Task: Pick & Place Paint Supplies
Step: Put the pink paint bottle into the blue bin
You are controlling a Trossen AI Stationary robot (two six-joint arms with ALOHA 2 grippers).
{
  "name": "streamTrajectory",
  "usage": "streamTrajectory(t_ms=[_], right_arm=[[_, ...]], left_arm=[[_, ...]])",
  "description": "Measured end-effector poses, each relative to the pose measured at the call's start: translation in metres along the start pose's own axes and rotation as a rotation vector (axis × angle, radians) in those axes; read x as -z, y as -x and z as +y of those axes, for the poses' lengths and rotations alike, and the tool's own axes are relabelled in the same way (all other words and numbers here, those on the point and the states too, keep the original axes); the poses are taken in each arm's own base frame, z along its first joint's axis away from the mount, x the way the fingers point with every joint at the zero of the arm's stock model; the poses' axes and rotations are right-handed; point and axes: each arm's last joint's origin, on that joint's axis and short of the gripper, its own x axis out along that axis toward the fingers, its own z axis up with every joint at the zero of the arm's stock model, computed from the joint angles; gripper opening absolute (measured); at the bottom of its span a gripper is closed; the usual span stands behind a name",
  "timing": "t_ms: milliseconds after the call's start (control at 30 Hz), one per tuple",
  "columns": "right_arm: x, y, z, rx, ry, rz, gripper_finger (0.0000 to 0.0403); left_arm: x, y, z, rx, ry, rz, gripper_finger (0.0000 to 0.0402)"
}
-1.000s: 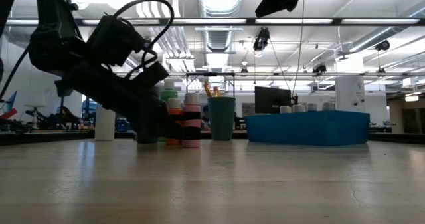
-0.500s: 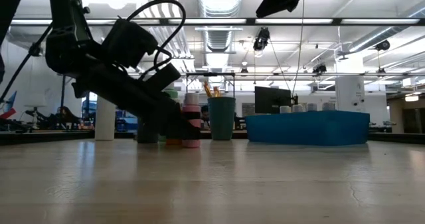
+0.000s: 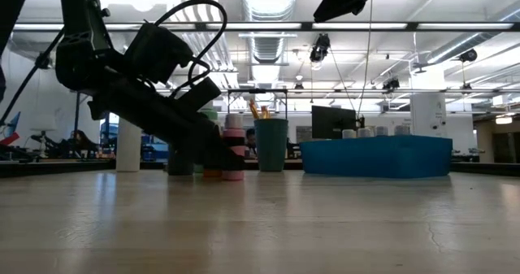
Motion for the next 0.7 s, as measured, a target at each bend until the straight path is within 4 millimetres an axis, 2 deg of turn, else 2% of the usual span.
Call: streamTrajectory(t_ms=[133,233,467,700], right_arm=[[0.000,0.000,0.000,0.000,0.000,0.001,0.0126],[0.000,0.000,0.000,-0.001,0.001,0.004,0.0115],[0.004,-0.007,0.003,-0.020,-0.044,0.022,0.0093],[0.019,-0.030,0.013,-0.153,-0.059,-0.013,0.0098]], left_arm=[[0.000,0.000,0.000,0.015,-0.002,-0.002,0.0140],[0.000,0.000,-0.001,0.032,-0.002,-0.002,0.0122],[-0.003,-0.001,-0.002,0.060,-0.002,-0.004,0.0123],[-0.023,-0.009,-0.010,0.182,-0.001,-0.065,0.0123]])
